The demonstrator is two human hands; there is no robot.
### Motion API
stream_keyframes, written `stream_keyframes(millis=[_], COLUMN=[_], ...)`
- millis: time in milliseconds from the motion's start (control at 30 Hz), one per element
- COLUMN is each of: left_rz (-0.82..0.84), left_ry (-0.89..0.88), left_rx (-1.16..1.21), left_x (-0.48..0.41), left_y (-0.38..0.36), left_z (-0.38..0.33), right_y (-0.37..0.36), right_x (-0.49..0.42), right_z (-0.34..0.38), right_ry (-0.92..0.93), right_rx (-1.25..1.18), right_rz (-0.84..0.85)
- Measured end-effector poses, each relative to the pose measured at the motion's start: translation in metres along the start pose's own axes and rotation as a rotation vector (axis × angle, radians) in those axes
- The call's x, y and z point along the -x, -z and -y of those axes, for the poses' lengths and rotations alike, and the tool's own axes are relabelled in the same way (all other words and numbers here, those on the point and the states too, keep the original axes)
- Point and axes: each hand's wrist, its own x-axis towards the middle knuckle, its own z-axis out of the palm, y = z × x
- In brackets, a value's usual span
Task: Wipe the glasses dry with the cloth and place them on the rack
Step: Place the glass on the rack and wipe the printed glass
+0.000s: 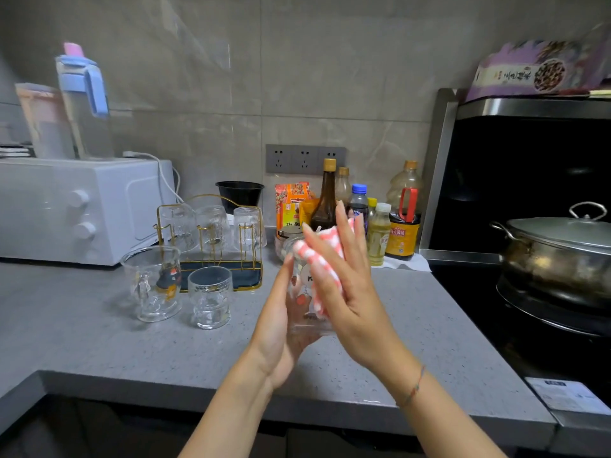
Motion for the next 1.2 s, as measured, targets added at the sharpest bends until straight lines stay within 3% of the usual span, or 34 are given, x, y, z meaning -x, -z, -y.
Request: stream_keyframes(millis=[200,400,567,733,1033,1200], left_rz=[-0.047,0.055,-0.014,-0.037,-0.062,0.041], left_ry=[0.014,0.139,0.069,0.109,0.062,0.096], left_rx=[0.029,0.153,0.065,0.075,0.078,0.167], left_x=[0.002,0.000,-0.001,-0.004,-0.006,-0.006], left_y=[0.002,0.007,0.006,0.005,0.007,0.006], left_z=[-0.003,-0.006,-0.002,0.001,0.002,0.001], right_y=[-0.013,-0.021,-0.009,0.002,-0.010,-0.009], right_x=[0.028,0.051,0.026,0.005,0.039,0.048], right_z=[0.004,0.003,-0.001,-0.007,-0.002,-0.002], right_ry=[0.004,0.058,0.004,-0.078,-0.042,0.058], right_rx=[-0.049,-0.029,-0.043,-0.053,-0.102,-0.050], right_rz=[0.094,0.124,0.060,0.036,0.151,0.159])
